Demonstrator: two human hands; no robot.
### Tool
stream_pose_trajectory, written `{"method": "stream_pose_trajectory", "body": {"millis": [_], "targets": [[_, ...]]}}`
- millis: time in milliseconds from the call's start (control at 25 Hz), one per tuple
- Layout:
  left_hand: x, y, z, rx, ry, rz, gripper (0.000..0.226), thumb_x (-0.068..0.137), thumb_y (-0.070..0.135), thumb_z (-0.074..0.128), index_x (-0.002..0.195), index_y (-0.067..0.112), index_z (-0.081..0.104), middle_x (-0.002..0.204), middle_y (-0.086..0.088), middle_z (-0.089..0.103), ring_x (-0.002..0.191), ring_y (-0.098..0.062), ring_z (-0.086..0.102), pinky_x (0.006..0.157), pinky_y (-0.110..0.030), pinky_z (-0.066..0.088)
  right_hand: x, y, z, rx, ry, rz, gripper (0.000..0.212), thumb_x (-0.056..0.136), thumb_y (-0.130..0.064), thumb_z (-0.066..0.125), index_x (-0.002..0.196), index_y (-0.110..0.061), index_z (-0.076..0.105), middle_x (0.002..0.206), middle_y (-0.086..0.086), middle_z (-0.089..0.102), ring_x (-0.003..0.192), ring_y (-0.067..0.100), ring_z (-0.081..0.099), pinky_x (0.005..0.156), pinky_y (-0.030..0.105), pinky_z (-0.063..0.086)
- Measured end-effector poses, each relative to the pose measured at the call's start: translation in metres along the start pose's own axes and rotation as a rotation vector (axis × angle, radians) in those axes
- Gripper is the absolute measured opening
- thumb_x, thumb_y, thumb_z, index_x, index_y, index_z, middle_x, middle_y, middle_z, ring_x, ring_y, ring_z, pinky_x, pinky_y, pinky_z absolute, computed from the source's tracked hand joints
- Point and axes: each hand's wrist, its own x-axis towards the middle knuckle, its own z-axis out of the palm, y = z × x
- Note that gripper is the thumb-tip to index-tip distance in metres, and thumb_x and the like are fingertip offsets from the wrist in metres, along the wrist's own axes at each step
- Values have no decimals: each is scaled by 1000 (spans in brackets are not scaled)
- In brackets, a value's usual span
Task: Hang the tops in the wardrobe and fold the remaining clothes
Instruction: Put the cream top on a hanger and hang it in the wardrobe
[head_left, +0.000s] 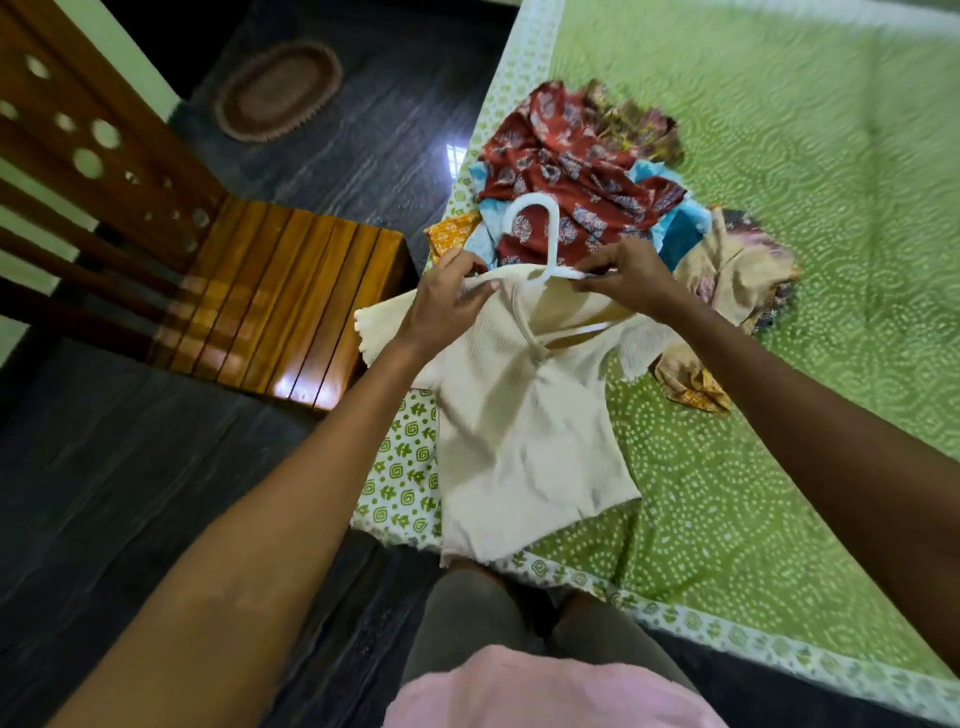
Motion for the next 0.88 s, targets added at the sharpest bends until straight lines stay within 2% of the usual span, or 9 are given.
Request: {"method": "stream_pose_trajectory", "body": {"millis": [80, 120, 240, 360, 440, 520, 640, 760, 880], "targets": [[-9, 33, -10, -2, 65, 52, 28, 87, 19, 62, 89, -8, 60, 85, -21, 60, 81, -14, 49, 71, -10, 36, -26, 3, -12, -21, -17, 8, 25, 77, -2, 73, 101, 5, 70, 101, 20, 70, 62, -18, 53, 58, 0, 35], [-12, 47, -15, 4, 85, 55, 23, 87, 15, 63, 89, -8, 60, 85, -21, 60, 82, -14, 49, 72, -8, 34, -38, 5, -17, 0, -14, 20, 24, 76, -2, 73, 100, 5, 71, 99, 20, 70, 56, -22, 49, 57, 2, 36], [-23, 74, -31, 55, 97, 21, 24, 87, 17, 61, 93, -6, 61, 89, -20, 60, 83, -15, 51, 71, -15, 35, -71, 9, -35, 87, 35, 18, 21, 76, -1, 74, 96, 3, 73, 93, 21, 71, 52, -17, 50, 60, 10, 39], [-37, 81, -44, 185, 18, 10, 32, 88, 27, 57, 94, -3, 62, 89, -19, 59, 84, -26, 54, 69, -23, 33, -90, -5, -61, 120, 107, 3, 20, 74, 2, 74, 94, 5, 72, 93, 24, 70, 57, -8, 52, 61, 13, 40], [-42, 90, -52, 240, 2, 6, 29, 87, 24, 59, 95, -3, 61, 90, -18, 59, 85, -31, 54, 71, -28, 35, -99, -17, -82, 87, 138, -24, 23, 74, 1, 74, 97, 7, 71, 97, 21, 70, 62, -10, 52, 61, 9, 38], [-41, 109, -59, 187, -24, -19, 27, 88, 22, 62, 102, -1, 60, 96, -12, 59, 90, -25, 55, 79, -34, 43, -103, -31, -103, 26, 176, -82, 24, 75, -2, 74, 99, 5, 71, 95, 16, 71, 50, -18, 48, 57, 4, 35], [-30, 144, -64, 186, -66, -43, 32, 92, 21, 58, 118, 3, 56, 107, -4, 58, 98, -15, 52, 83, -27, 40, -111, -55, -133, -24, 220, -142, 24, 74, -5, 74, 97, -1, 73, 87, 12, 73, 48, -17, 48, 58, 9, 35], [-12, 169, -73, 166, 113, 46, 23, 93, 17, 54, 107, 0, 60, 101, -13, 63, 93, -23, 56, 76, -28, 38, -127, -82, -166, -31, 228, -260, 21, 75, -7, 74, 96, -4, 74, 76, -6, 72, 60, -11, 54, 61, 6, 37], [0, 184, -91, 114, 210, 82, 19, 91, 15, 55, 100, 0, 61, 90, -5, 60, 84, -16, 53, 69, -23, 34, -144, -89, -211, -72, 267, -355, 42, 73, -12, 78, 112, -6, 66, 105, 0, 65, 92, 9, 55, 75, 18, 42]]}}
